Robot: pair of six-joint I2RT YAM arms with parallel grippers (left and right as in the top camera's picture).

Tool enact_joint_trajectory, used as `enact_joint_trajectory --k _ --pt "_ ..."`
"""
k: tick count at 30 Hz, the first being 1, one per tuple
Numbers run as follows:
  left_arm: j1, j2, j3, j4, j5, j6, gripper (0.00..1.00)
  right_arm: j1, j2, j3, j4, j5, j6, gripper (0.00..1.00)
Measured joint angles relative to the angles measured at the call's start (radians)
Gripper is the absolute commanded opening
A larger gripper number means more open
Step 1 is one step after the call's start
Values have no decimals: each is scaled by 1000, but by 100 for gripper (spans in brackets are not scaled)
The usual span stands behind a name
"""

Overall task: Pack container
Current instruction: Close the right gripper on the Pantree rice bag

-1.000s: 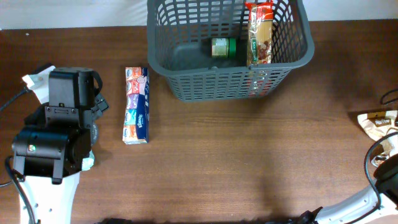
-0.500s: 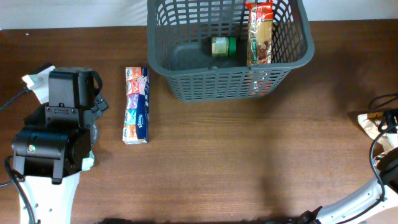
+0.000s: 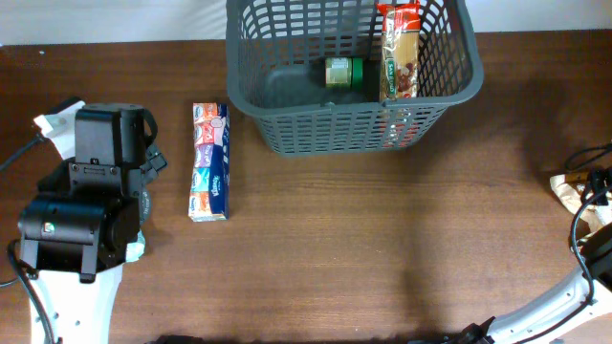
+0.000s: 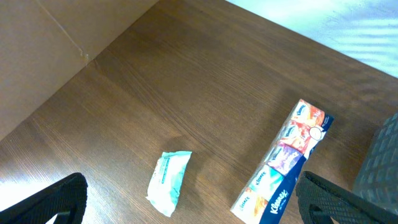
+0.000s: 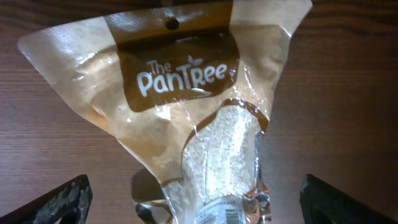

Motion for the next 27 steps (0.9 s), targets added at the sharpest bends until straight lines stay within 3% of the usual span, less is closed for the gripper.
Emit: enact_joint_trajectory --k 27 --pt "0 0 0 0 0 0 100 -78 57 -39 58 -45 0 99"
